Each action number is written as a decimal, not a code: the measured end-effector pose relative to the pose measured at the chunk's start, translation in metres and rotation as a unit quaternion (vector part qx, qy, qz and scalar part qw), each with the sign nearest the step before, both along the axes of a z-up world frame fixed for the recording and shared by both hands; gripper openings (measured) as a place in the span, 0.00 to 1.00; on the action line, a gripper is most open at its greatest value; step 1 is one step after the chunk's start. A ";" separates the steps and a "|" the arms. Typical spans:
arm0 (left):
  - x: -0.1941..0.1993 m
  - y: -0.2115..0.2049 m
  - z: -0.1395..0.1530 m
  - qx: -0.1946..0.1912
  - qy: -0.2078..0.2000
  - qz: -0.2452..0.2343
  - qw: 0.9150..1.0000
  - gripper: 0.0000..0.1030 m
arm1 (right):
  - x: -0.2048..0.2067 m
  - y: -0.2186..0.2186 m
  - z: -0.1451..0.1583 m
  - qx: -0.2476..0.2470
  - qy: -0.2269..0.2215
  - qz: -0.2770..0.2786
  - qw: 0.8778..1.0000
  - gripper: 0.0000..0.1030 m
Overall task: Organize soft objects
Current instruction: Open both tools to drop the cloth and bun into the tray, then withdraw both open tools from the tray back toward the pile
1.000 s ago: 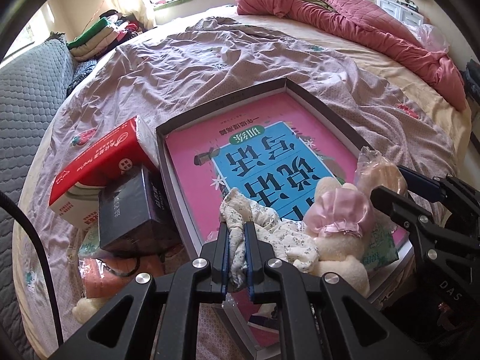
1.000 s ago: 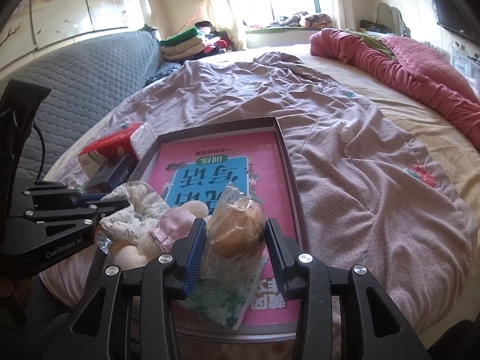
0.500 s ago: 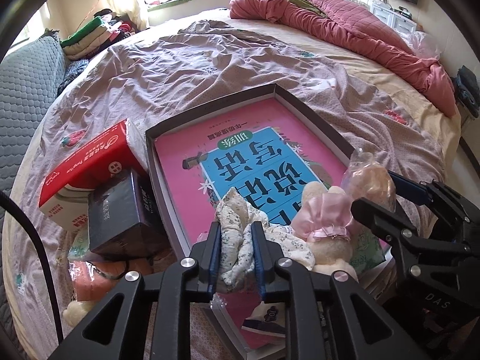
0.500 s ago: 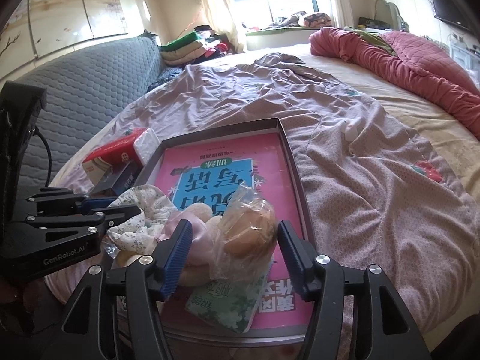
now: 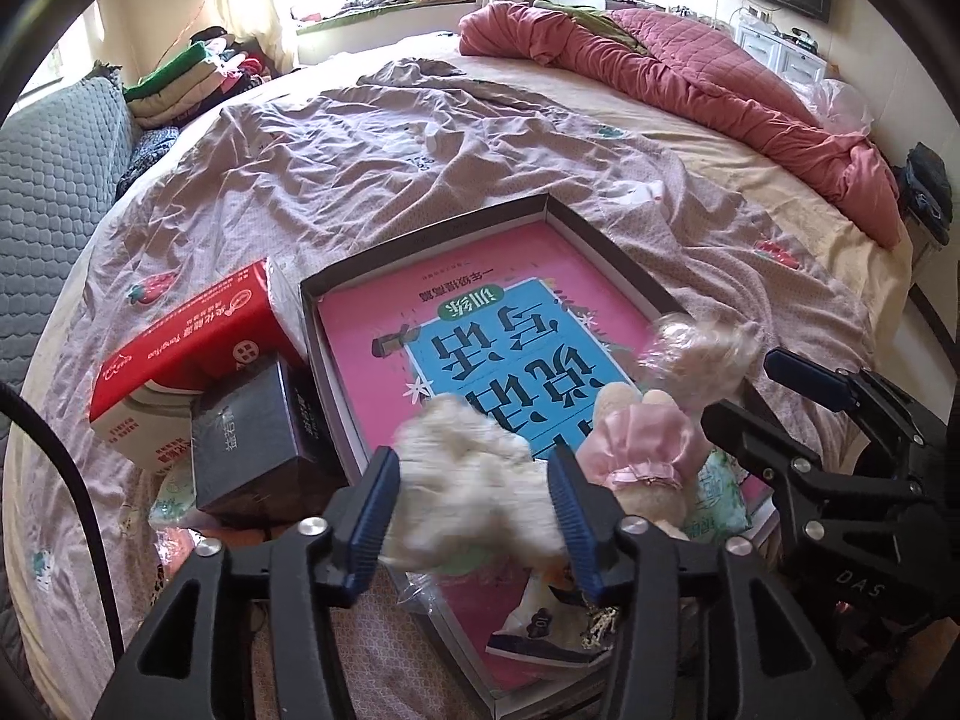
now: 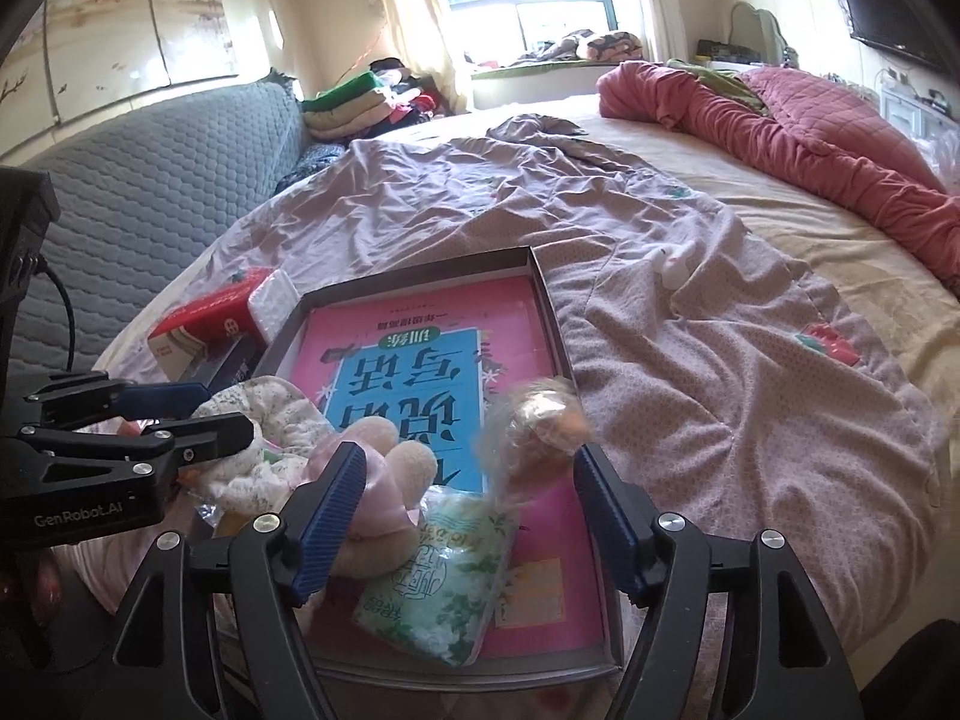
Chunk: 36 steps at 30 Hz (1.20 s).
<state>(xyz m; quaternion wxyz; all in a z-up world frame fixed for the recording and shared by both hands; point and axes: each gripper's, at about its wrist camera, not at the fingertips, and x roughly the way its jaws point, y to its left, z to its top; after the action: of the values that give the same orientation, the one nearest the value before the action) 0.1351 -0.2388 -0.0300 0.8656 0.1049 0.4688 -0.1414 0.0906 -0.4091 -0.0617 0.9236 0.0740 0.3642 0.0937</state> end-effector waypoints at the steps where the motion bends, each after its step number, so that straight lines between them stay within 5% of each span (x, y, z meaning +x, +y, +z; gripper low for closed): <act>1: -0.001 0.000 0.002 -0.001 -0.003 -0.001 1.000 0.54 | -0.001 0.000 0.001 -0.001 0.000 0.000 1.000 0.72; 19: -0.016 0.020 0.042 -0.014 -0.045 0.015 0.999 0.75 | -0.019 0.015 0.038 -0.029 -0.029 -0.012 0.999 0.75; 36: -0.031 0.041 0.061 -0.004 -0.064 0.033 0.997 0.80 | -0.028 0.032 0.058 -0.050 -0.046 -0.010 0.998 0.76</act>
<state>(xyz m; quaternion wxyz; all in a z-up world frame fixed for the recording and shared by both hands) 0.1037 -0.1979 0.0307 0.8985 0.0944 0.4150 -0.1073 0.0627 -0.3771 -0.0039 0.9430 0.0271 0.3243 0.0690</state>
